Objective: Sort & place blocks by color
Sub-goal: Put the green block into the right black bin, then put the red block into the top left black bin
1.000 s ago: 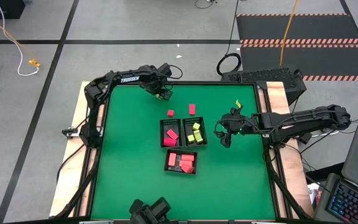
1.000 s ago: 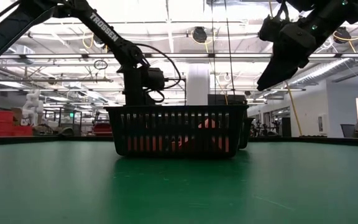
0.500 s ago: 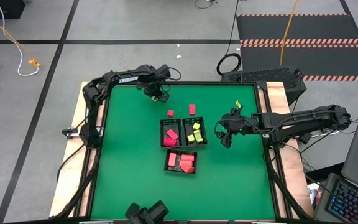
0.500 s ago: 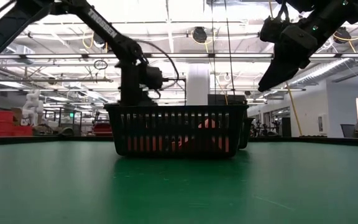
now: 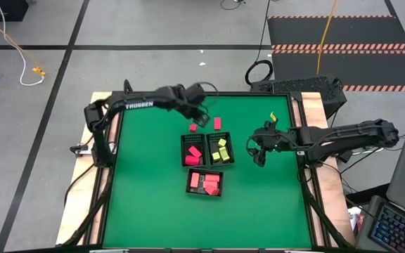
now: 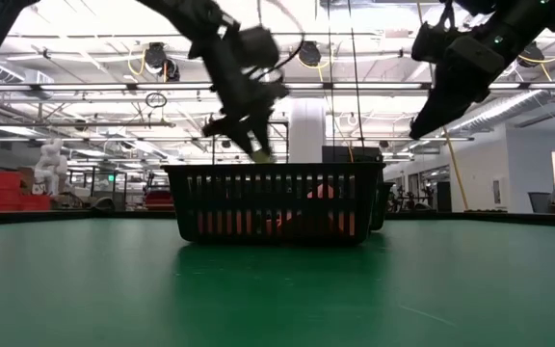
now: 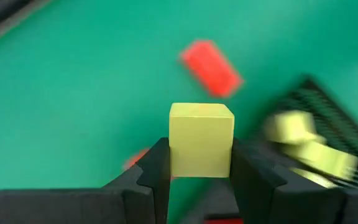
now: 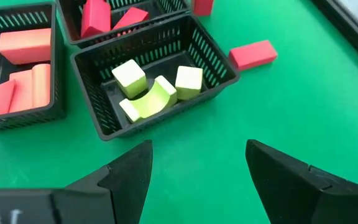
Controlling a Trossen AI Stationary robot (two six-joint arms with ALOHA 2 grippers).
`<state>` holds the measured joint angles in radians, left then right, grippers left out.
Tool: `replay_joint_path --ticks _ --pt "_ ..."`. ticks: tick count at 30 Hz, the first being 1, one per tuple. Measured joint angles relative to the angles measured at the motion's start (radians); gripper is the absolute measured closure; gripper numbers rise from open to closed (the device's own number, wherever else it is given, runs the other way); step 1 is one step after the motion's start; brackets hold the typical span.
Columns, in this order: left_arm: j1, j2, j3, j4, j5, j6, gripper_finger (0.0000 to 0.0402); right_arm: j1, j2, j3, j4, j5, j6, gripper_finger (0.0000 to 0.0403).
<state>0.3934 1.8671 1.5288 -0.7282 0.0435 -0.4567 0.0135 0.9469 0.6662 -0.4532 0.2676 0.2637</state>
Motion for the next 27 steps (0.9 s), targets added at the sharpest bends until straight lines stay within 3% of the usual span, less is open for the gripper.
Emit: replay_joint_path --ticks 7,15,23,27 --pt "-0.203 0.0 0.0 0.134 -0.066 -0.061 0.0275 0.0 -0.098 0.0 0.0 0.048 0.036 0.0152" --pt "-0.271 0.074 0.0 0.138 -0.096 -0.104 0.0269 0.0 -0.115 0.0 0.017 0.047 0.076 0.0152" --pt "-0.252 0.065 0.0 0.157 -0.096 -0.067 0.0058 -0.029 -0.073 0.0 0.076 0.047 -0.034 0.0152" --pt "-0.23 0.036 0.0 0.17 -0.096 -0.012 0.001 -0.096 -0.033 0.0 0.144 0.044 -0.088 0.0152"
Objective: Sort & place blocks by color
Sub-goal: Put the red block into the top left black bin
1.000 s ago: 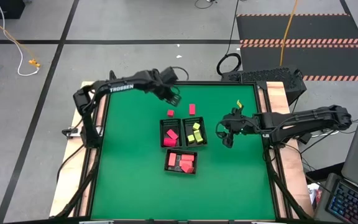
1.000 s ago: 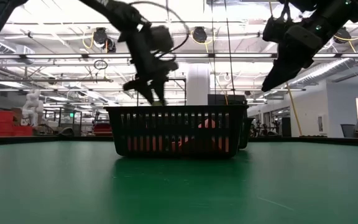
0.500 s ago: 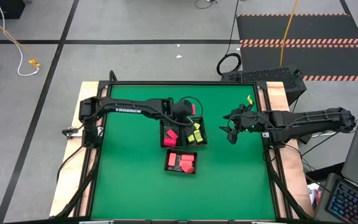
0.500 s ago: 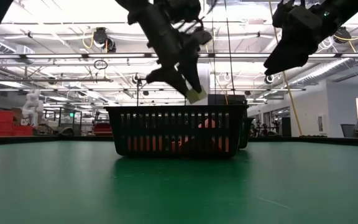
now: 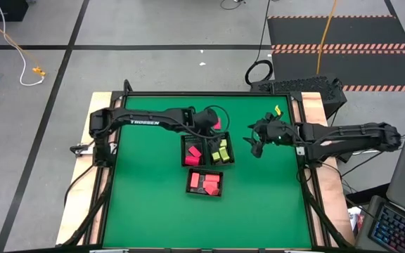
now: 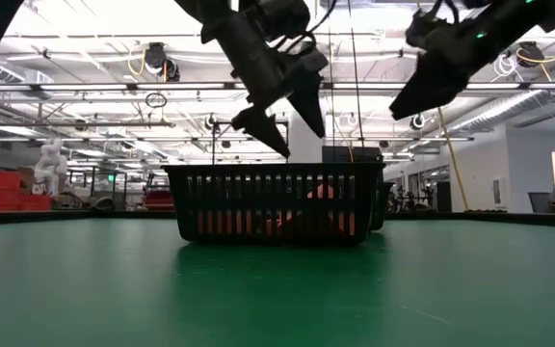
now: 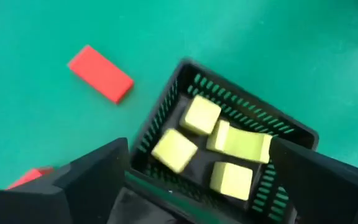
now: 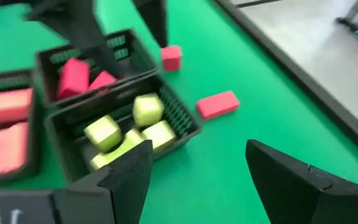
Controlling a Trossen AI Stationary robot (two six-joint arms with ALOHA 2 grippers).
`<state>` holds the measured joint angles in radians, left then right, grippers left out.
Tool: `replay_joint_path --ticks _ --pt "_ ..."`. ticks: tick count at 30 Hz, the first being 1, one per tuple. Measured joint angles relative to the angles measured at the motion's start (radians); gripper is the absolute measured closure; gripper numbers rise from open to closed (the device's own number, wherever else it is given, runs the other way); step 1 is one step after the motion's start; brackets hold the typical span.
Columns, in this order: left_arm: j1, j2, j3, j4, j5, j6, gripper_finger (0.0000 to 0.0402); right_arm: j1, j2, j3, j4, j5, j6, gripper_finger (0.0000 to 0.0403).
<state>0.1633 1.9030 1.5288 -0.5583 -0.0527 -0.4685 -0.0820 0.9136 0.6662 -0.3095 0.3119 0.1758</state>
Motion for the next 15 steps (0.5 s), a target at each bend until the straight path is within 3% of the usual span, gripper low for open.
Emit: replay_joint_path --ticks 2,7,15 --pt "0.01 -0.025 0.0 0.026 -0.001 0.042 0.0014 -0.042 0.023 0.001 0.048 -0.008 -0.025 0.0152" --pt "0.033 -0.114 0.0 0.048 -0.029 0.183 0.0038 -0.171 0.121 0.056 0.109 -0.15 -0.064 0.0152" --pt "0.099 -0.236 0.0 0.072 -0.037 0.375 0.0057 -0.313 0.403 0.284 0.052 -0.266 -0.141 0.0152"
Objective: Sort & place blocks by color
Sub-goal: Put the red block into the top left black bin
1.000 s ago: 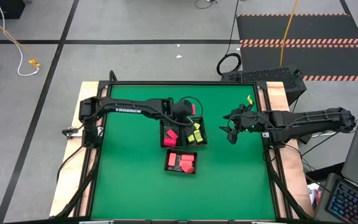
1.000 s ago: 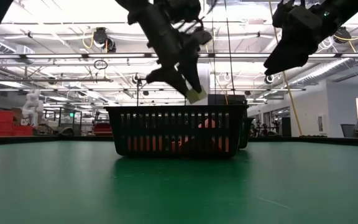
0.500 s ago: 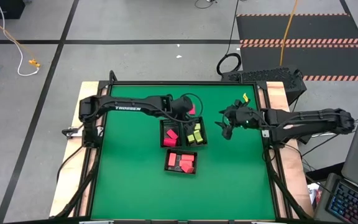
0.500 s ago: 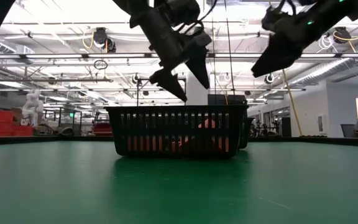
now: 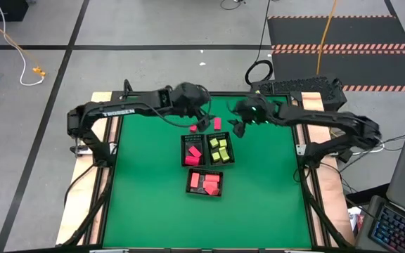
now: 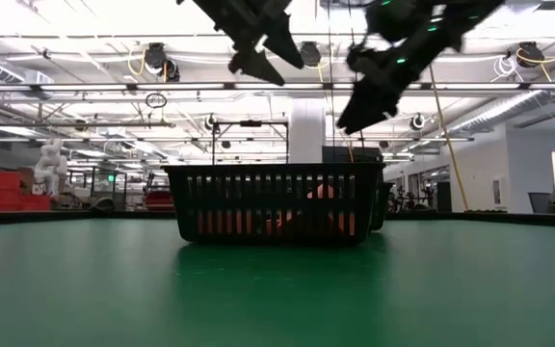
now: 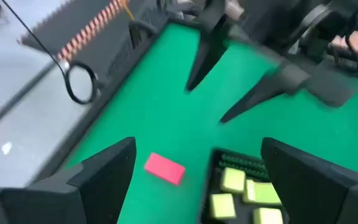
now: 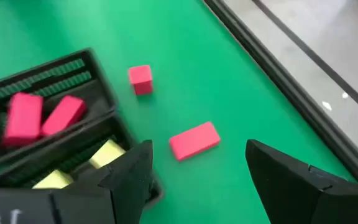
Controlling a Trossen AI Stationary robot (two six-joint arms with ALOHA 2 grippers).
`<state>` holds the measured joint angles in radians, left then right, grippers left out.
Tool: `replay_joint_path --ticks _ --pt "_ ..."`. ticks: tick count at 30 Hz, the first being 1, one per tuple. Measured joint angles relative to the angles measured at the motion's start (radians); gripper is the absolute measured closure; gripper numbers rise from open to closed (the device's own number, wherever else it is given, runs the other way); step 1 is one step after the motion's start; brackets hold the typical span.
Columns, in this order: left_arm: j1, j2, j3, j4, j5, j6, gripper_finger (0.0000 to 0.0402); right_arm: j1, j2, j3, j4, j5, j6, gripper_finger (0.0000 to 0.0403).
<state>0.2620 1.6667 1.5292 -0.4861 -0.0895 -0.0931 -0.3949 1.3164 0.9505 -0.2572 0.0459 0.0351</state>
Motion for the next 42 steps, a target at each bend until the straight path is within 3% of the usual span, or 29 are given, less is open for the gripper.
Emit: replay_joint_path --ticks 7,11,14,18,24,33,42 --pt "0.076 -0.1 -0.084 0.044 0.01 0.085 0.0055 -0.078 0.232 0.241 -0.133 -0.007 -0.056 0.0152" --pt "0.118 -0.216 -0.248 0.174 0.026 0.093 0.0055 -0.119 0.327 0.323 -0.141 -0.099 -0.047 0.0152" --pt "0.152 -0.318 -0.391 0.326 0.111 0.088 0.0055 -0.135 0.387 0.37 -0.148 -0.123 -0.02 0.0152" --pt "0.181 -0.434 -0.574 0.522 0.177 0.055 0.0055 -0.138 0.471 0.431 -0.173 -0.13 0.014 0.0152" --pt "0.19 -0.53 -0.75 0.719 0.178 0.023 0.0055 -0.104 0.582 0.528 -0.275 -0.128 0.087 0.0152" --pt "0.181 -0.542 -0.916 0.943 0.179 0.018 0.0055 -0.048 0.602 0.576 -0.386 -0.125 0.233 0.0152" --pt "0.203 -0.544 -0.958 0.954 0.178 -0.018 0.0055 -0.03 0.603 0.576 -0.479 -0.018 0.346 0.0152"
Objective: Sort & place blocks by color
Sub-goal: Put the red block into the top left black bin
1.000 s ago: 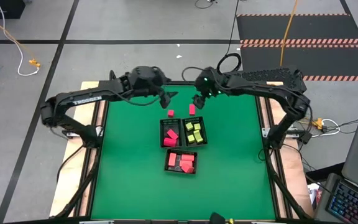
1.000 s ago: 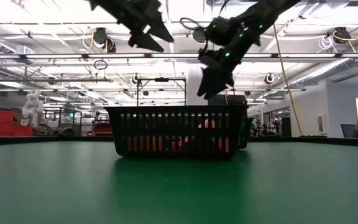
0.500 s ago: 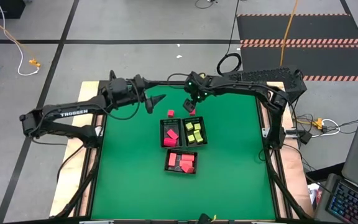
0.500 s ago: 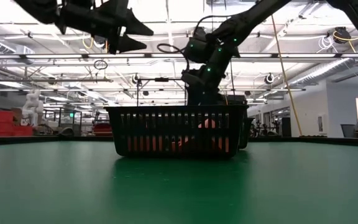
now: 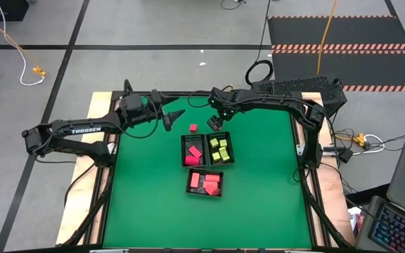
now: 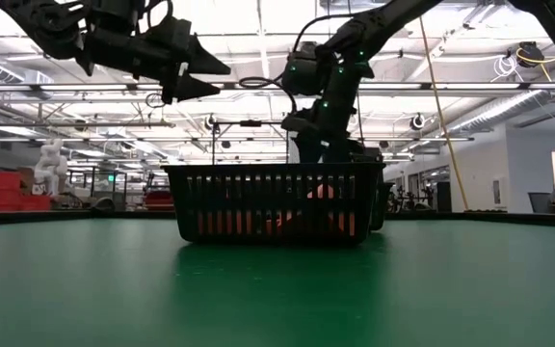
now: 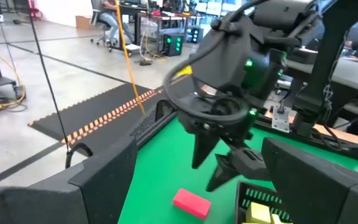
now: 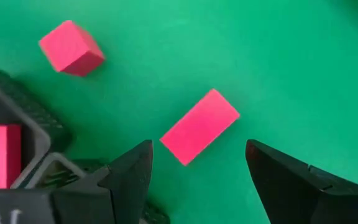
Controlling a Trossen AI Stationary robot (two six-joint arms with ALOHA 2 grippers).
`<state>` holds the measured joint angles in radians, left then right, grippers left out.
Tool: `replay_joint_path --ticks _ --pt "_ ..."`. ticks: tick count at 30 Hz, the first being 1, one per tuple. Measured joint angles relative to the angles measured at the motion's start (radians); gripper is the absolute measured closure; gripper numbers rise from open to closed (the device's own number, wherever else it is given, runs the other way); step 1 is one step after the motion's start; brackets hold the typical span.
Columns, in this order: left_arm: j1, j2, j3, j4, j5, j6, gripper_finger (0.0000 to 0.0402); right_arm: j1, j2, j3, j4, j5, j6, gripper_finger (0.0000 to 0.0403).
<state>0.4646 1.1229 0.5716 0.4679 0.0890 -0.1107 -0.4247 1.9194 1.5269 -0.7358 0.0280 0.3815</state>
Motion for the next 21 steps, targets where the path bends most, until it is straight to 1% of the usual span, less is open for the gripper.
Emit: replay_joint_path --ticks 4,9,15,17,21 --pt "-0.002 0.0 0.0 -0.007 0.036 0.0 0.0055 -0.001 0.008 0.0 0.014 0.028 0.06 0.0152" --pt "-0.002 -0.02 0.0 -0.022 0.075 0.037 0.0055 0.006 0.053 0.0 0.022 0.023 0.162 0.0152" --pt "0.01 -0.094 -0.001 -0.103 0.078 0.102 0.0055 0.035 0.093 0.0 0.037 0.024 0.285 0.0152" --pt "0.014 -0.123 -0.001 -0.149 0.078 0.121 0.0055 0.043 0.098 0.0 0.048 0.047 0.314 0.0152" --pt "0.021 -0.17 -0.001 -0.19 0.078 0.148 0.0055 0.047 0.118 0.0 0.058 0.082 0.356 0.0152"
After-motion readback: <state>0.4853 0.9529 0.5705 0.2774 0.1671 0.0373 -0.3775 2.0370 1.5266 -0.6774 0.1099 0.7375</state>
